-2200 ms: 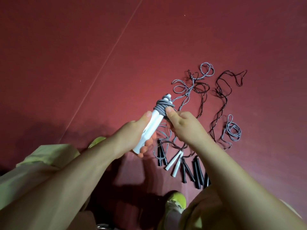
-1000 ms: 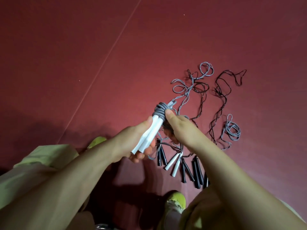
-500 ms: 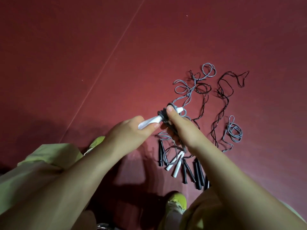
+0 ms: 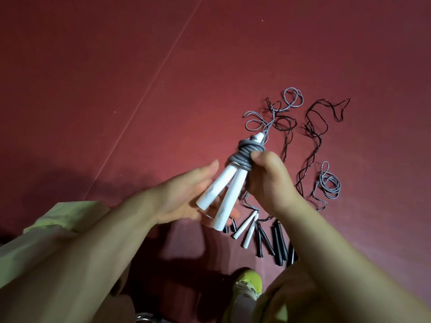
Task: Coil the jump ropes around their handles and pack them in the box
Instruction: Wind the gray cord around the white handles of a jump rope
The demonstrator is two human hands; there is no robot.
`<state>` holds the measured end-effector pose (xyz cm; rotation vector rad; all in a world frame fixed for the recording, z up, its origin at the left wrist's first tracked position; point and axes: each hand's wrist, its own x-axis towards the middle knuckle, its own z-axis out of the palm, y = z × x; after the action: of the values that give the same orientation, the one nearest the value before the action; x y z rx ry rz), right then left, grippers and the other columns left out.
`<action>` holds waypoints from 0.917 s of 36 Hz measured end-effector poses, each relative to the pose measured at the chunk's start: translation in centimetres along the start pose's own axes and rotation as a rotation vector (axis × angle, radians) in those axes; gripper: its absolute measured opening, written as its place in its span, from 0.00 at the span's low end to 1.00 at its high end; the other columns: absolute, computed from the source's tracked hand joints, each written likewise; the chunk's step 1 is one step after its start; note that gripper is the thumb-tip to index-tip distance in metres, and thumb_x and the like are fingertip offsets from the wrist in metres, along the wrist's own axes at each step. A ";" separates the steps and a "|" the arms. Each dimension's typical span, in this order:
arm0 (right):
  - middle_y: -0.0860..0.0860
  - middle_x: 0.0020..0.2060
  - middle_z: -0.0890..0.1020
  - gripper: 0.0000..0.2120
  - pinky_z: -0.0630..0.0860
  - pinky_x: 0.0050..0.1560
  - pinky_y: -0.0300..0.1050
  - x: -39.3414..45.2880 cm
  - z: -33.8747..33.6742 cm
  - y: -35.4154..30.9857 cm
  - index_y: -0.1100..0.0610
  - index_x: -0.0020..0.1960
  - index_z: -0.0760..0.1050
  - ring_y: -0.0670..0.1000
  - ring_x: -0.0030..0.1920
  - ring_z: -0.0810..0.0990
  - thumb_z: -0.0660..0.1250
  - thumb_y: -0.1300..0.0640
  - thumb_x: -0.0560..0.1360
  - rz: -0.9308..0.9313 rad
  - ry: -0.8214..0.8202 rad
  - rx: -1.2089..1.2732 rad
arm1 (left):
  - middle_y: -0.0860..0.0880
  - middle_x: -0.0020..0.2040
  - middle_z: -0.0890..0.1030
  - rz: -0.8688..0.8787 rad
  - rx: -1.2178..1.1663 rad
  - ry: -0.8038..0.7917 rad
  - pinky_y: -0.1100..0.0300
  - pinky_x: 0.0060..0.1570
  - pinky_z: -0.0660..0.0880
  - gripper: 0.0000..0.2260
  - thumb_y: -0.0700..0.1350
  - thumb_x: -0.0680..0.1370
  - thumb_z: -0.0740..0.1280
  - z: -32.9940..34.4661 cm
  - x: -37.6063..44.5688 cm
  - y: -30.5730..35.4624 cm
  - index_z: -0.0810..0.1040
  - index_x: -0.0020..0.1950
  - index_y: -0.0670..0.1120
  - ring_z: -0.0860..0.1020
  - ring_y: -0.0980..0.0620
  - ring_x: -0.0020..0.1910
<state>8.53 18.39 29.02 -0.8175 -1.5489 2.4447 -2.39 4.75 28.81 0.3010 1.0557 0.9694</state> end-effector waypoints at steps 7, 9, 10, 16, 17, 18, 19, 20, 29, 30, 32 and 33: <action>0.54 0.29 0.68 0.28 0.62 0.29 0.42 0.3 -0.3 -0.4 0.59 0.43 0.73 0.50 0.28 0.65 0.73 0.38 0.56 -0.027 -0.127 -0.035 | 0.47 0.30 0.74 0.004 -0.318 -0.280 0.58 0.33 0.73 0.34 0.73 0.67 0.55 0.3 0.4 -0.7 0.81 0.41 0.44 0.73 0.49 0.26; 0.57 0.28 0.65 0.29 0.57 0.31 0.46 0.3 -0.4 -0.5 0.61 0.48 0.70 0.50 0.28 0.62 0.63 0.34 0.65 -0.004 -0.084 -0.222 | 0.48 0.28 0.70 -0.005 -0.306 -0.169 0.61 0.29 0.66 0.32 0.71 0.69 0.52 0.4 0.3 -0.4 0.79 0.36 0.45 0.68 0.51 0.24; 0.58 0.30 0.64 0.31 0.54 0.33 0.49 0.3 -0.5 -0.6 0.62 0.47 0.70 0.52 0.29 0.59 0.59 0.32 0.67 0.019 -0.080 -0.293 | 0.48 0.27 0.69 -0.004 -0.285 -0.104 0.60 0.29 0.62 0.31 0.70 0.69 0.51 0.4 0.4 -0.2 0.78 0.35 0.45 0.67 0.51 0.23; 0.52 0.31 0.59 0.22 0.49 0.32 0.47 -0.3 -0.4 -1.0 0.55 0.38 0.62 0.49 0.30 0.53 0.49 0.40 0.82 0.106 -0.030 -0.478 | 0.45 0.27 0.69 0.090 0.021 0.230 0.57 0.29 0.55 0.29 0.66 0.76 0.49 0.9 1.0 -0.4 0.73 0.39 0.42 0.65 0.50 0.23; 0.50 0.30 0.59 0.21 0.49 0.31 0.45 -0.2 -0.5 -0.9 0.53 0.36 0.60 0.47 0.28 0.54 0.48 0.42 0.82 0.111 -0.014 -0.513 | 0.45 0.26 0.69 0.103 0.079 0.286 0.58 0.28 0.57 0.29 0.64 0.78 0.47 0.9 1.0 -0.4 0.73 0.39 0.42 0.66 0.50 0.22; 0.48 0.28 0.60 0.21 0.51 0.30 0.43 -0.1 -0.7 -0.6 0.52 0.35 0.59 0.47 0.26 0.55 0.48 0.42 0.82 0.115 0.008 -0.558 | 0.45 0.26 0.71 0.116 0.140 0.335 0.59 0.28 0.58 0.29 0.63 0.79 0.47 1.0 1.2 -0.4 0.74 0.38 0.43 0.68 0.49 0.22; 0.47 0.26 0.60 0.22 0.52 0.30 0.43 0.1 -0.8 -0.4 0.51 0.34 0.59 0.46 0.26 0.56 0.48 0.41 0.82 0.123 0.029 -0.607 | 0.46 0.26 0.71 0.124 0.194 0.376 0.59 0.27 0.59 0.29 0.63 0.79 0.47 1.0 1.5 -0.4 0.74 0.38 0.43 0.69 0.49 0.22; 0.45 0.25 0.61 0.23 0.54 0.30 0.43 0.2 -0.8 -0.2 0.51 0.33 0.60 0.46 0.25 0.56 0.48 0.40 0.82 0.133 0.048 -0.651 | 0.46 0.26 0.72 0.122 0.236 0.412 0.60 0.26 0.60 0.29 0.63 0.80 0.47 1.0 1.7 -0.5 0.75 0.37 0.43 0.69 0.48 0.23; 0.51 0.26 0.65 0.26 0.57 0.30 0.44 0.1 0.0 -0.3 0.57 0.33 0.64 0.49 0.25 0.61 0.46 0.42 0.82 0.140 0.144 -0.962 | 0.47 0.26 0.75 0.112 0.465 0.547 0.61 0.31 0.69 0.32 0.66 0.77 0.50 0.3 1.7 -0.8 0.77 0.38 0.40 0.73 0.47 0.24; 0.53 0.28 0.66 0.26 0.58 0.31 0.46 0.1 0.1 -0.2 0.57 0.34 0.64 0.51 0.28 0.63 0.46 0.42 0.82 0.134 0.149 -0.987 | 0.47 0.26 0.76 0.118 0.494 0.556 0.59 0.33 0.70 0.32 0.65 0.77 0.50 0.3 1.7 -0.8 0.77 0.37 0.40 0.73 0.47 0.24; 0.54 0.30 0.69 0.26 0.61 0.35 0.47 0.1 0.2 -0.1 0.57 0.34 0.66 0.53 0.32 0.65 0.45 0.43 0.83 0.111 0.162 -0.997 | 0.48 0.26 0.76 0.132 0.560 0.608 0.56 0.37 0.72 0.30 0.62 0.80 0.49 0.3 1.6 -0.6 0.77 0.36 0.41 0.74 0.47 0.25; 0.53 0.30 0.70 0.26 0.62 0.36 0.46 0.2 0.1 0.1 0.57 0.35 0.67 0.53 0.33 0.67 0.45 0.43 0.83 0.099 0.162 -0.979 | 0.47 0.28 0.77 0.148 0.613 0.652 0.55 0.39 0.73 0.28 0.61 0.80 0.49 0.1 1.5 -0.5 0.77 0.35 0.43 0.74 0.47 0.27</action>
<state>8.33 18.33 28.94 -1.1724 -2.6717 1.4877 -1.82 5.66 27.66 0.5920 1.9545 0.8709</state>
